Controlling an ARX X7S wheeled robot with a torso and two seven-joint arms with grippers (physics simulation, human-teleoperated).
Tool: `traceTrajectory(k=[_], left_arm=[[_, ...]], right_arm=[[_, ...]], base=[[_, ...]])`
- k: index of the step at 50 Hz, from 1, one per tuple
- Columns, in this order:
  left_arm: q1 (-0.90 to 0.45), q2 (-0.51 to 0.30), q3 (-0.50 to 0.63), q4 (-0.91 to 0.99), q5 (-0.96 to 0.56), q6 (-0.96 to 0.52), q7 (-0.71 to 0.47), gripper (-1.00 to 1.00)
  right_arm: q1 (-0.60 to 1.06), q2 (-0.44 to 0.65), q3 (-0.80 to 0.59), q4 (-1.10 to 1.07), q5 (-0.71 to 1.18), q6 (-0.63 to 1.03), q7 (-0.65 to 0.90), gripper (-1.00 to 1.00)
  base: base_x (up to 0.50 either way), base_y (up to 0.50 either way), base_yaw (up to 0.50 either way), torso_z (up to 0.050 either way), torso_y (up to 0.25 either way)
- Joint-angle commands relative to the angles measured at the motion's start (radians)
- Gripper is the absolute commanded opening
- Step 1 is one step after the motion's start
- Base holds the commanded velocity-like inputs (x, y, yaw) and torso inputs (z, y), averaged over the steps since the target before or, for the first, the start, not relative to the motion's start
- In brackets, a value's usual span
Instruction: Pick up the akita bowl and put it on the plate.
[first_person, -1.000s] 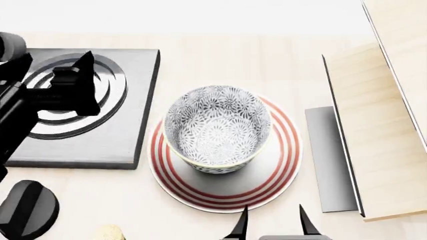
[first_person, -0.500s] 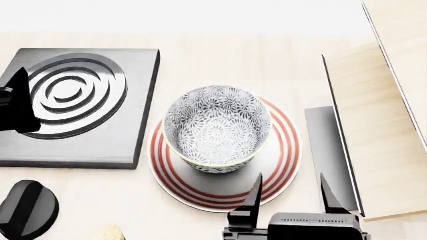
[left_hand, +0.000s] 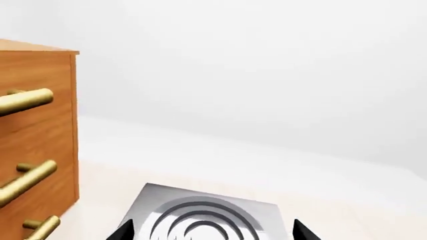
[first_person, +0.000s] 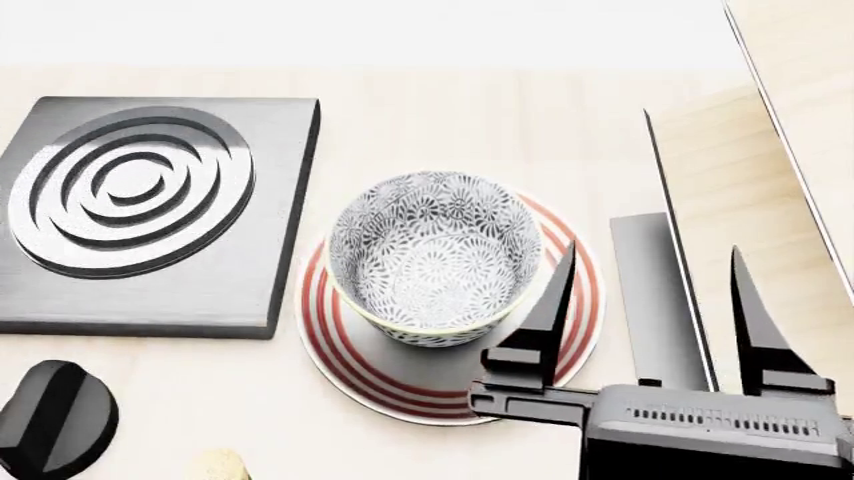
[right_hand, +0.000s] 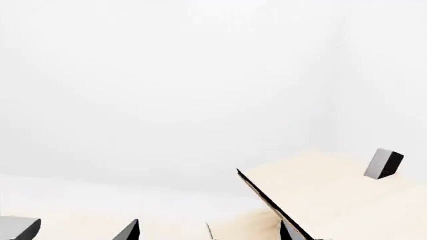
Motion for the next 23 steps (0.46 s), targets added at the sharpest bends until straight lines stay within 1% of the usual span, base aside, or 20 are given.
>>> traceTrajectory(k=[1,2,3,4,5,8,9,13,18,20,23], left_arm=[[0.002,-0.088,-0.010,0.108,0.097,0.015,-0.084,1.00],[0.004,-0.102,-0.013,0.128,0.097,0.030,-0.083,1.00],[-0.006,-0.117,-0.015,0.157,0.140,0.005,-0.109,1.00],[-0.007,-0.128,-0.017,0.180,0.149,0.007,-0.127,1.00],[-0.005,-0.135,-0.018,0.193,0.147,0.019,-0.110,1.00],[-0.015,-0.169,-0.027,0.257,0.195,0.011,-0.147,1.00],[-0.027,-0.191,-0.035,0.303,0.229,-0.010,-0.180,1.00],[-0.037,-0.226,-0.044,0.371,0.268,-0.028,-0.211,1.00],[-0.048,-0.273,-0.056,0.434,0.309,-0.038,-0.235,1.00],[-0.045,-0.291,-0.055,0.452,0.341,-0.040,-0.251,1.00],[-0.033,-0.303,-0.047,0.477,0.396,-0.035,-0.278,1.00]], right_arm=[[0.008,0.050,0.053,-0.209,0.015,0.104,0.049,1.00],[0.011,0.053,0.055,-0.222,0.015,0.109,0.050,1.00],[0.014,0.057,0.055,-0.242,0.012,0.121,0.055,1.00],[0.017,0.059,0.056,-0.256,0.012,0.133,0.058,1.00],[0.017,0.061,0.058,-0.268,0.014,0.135,0.058,1.00],[0.018,0.073,0.065,-0.322,0.005,0.158,0.072,1.00],[0.021,0.078,0.073,-0.341,0.014,0.168,0.072,1.00],[0.014,0.093,0.090,-0.395,0.001,0.168,0.090,1.00],[0.010,0.118,0.145,-0.490,0.052,0.203,0.104,1.00],[0.017,0.173,0.126,-0.503,0.079,0.177,0.161,1.00],[0.098,0.333,0.007,-0.504,0.164,0.099,0.340,1.00]], base=[[0.00,0.00,0.00,0.000,0.000],[0.00,0.00,0.00,0.000,0.000],[0.00,0.00,0.00,0.000,0.000],[0.00,0.00,0.00,0.000,0.000],[0.00,0.00,0.00,0.000,0.000],[0.00,0.00,0.00,0.000,0.000],[0.00,0.00,0.00,0.000,0.000],[0.00,0.00,0.00,0.000,0.000],[0.00,0.00,0.00,0.000,0.000],[0.00,0.00,0.00,0.000,0.000],[0.00,0.00,0.00,0.000,0.000]])
